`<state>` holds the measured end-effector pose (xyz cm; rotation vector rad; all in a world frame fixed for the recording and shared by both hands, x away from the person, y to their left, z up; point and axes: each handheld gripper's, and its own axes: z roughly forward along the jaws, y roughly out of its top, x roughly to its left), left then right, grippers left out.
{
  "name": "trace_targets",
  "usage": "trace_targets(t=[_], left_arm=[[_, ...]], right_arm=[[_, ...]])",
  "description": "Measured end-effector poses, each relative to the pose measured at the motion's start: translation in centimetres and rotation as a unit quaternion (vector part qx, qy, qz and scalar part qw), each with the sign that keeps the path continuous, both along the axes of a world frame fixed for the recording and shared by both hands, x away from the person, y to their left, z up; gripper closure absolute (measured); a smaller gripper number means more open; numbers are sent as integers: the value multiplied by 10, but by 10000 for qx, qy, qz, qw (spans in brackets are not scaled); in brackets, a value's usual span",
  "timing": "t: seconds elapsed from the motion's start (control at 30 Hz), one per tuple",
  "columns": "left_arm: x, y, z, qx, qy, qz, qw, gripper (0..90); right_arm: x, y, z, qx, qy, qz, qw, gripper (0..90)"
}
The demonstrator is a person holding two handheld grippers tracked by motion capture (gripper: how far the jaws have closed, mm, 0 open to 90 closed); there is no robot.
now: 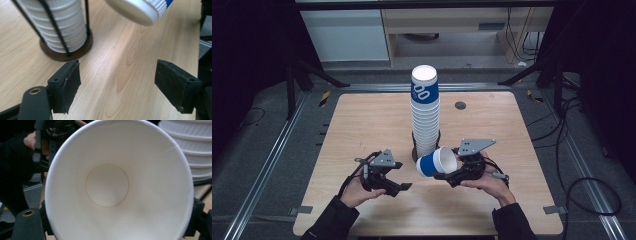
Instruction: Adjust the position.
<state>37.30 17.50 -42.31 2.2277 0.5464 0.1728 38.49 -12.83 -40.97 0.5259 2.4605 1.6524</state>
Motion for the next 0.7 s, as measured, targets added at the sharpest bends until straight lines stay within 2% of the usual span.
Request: trace_targets(t=[0.07,0.2,0.4,0.57,0.7], left_arm=[[3,3,0,49,-19,135,9999,202],[7,11,1,-62,21,363,9993,202],[11,20,3,-144,-11,609,9980,203],[12,22,3,-163,-11,683,9975,204],[13,23,3,-141,4,748,9971,202]], right_arm=[[1,-5,1,-41,12,-103,9999,177],[2,-14,3,-131,30,-349,9993,178],[6,-26,4,-228,4,-884,9958,178],[10,-33,3,-371,23,-1292,9909,178],[14,-40,3,-542,45,-1687,9842,178]])
